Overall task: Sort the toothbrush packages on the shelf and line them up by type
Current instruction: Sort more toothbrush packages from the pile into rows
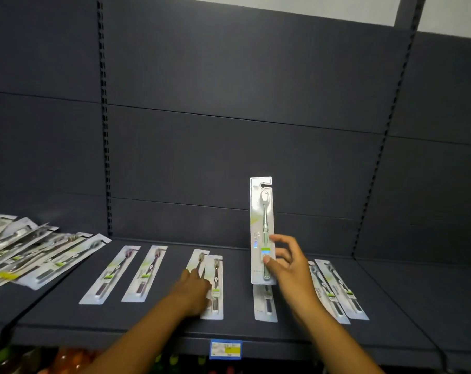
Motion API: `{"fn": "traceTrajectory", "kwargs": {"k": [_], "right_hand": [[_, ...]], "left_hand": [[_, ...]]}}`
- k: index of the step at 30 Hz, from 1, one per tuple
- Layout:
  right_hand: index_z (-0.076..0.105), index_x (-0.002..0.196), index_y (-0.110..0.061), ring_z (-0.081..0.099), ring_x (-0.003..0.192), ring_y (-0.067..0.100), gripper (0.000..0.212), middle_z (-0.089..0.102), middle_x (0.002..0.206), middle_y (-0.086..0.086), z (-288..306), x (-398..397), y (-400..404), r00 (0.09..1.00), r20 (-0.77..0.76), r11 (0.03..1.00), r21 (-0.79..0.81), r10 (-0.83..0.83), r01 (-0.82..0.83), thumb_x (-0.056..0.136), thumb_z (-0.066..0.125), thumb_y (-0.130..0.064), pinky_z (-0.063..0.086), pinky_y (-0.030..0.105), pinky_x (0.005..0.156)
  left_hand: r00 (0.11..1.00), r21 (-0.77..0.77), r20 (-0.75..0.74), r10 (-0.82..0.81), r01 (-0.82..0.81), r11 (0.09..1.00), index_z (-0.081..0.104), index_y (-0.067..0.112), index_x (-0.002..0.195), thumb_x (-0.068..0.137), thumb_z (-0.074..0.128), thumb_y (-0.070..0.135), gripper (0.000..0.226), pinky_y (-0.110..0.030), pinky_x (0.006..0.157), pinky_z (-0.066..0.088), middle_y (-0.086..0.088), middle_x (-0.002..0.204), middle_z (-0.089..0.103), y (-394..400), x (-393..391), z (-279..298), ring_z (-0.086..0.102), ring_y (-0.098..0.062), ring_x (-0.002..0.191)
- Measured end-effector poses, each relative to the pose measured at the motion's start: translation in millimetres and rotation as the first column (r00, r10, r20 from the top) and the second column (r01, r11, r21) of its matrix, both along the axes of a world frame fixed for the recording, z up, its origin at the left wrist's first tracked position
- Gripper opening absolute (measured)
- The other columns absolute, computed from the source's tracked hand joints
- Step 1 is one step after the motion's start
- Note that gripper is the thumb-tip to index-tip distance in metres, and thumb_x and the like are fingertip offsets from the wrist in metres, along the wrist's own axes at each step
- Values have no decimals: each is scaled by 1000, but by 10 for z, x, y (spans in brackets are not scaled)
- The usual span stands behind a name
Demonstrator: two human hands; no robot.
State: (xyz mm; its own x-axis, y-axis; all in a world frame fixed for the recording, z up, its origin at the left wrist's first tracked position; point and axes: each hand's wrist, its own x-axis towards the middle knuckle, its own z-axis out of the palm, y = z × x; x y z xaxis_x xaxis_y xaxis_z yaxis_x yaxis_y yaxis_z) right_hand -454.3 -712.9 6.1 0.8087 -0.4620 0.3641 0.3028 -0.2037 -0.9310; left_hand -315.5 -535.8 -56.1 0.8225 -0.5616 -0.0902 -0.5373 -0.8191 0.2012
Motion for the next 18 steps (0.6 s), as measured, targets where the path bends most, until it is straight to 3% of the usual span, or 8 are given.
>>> {"fn": "traceTrajectory", "kwargs": {"k": [6, 10, 13, 18], "right_hand": [[56, 116, -23, 73, 93, 19, 34, 73, 105, 8, -82, -154, -119, 999, -46, 1000, -1, -22, 22, 90, 64, -2, 61, 31, 73], [57, 116, -22, 73, 88, 18, 35, 74, 97, 7, -18, -171, -188, 997, -45, 998, 2, -70, 71, 91, 62, 2, 58, 25, 68], [56, 117, -23, 74, 87, 18, 35, 75, 96, 6, 34, -164, -226, 995, -54, 996, -28, -83, 81, 91, 62, 0, 60, 31, 73], [58, 113, -23, 72, 76, 9, 32, 74, 88, 2, 15, -241, -324, 992, -73, 995, 7, -103, 104, 91, 63, 0, 53, 16, 61]], "left_hand": [[986, 107, 167, -11, -7, 994, 43, 21, 142, 97, 49, 36, 48, -43, 113, 33, -14, 150, 30, -30, -53, -141, 27, -33, 138], [986, -40, 168, 17, -11, 999, 45, 21, 139, 92, 56, 24, 48, -37, 103, 43, -9, 148, 33, -82, -48, -12, 43, -29, 129], [983, -191, 182, -4, 40, 981, 46, 24, 136, 95, 53, 33, 42, -35, 94, 50, -5, 148, 37, -180, -44, 191, 58, -27, 115], [940, -177, 330, -90, 155, 972, 46, 19, 134, 95, 51, 47, 48, -37, 97, 48, -5, 135, 49, -381, -83, 569, 52, -26, 120]]}}
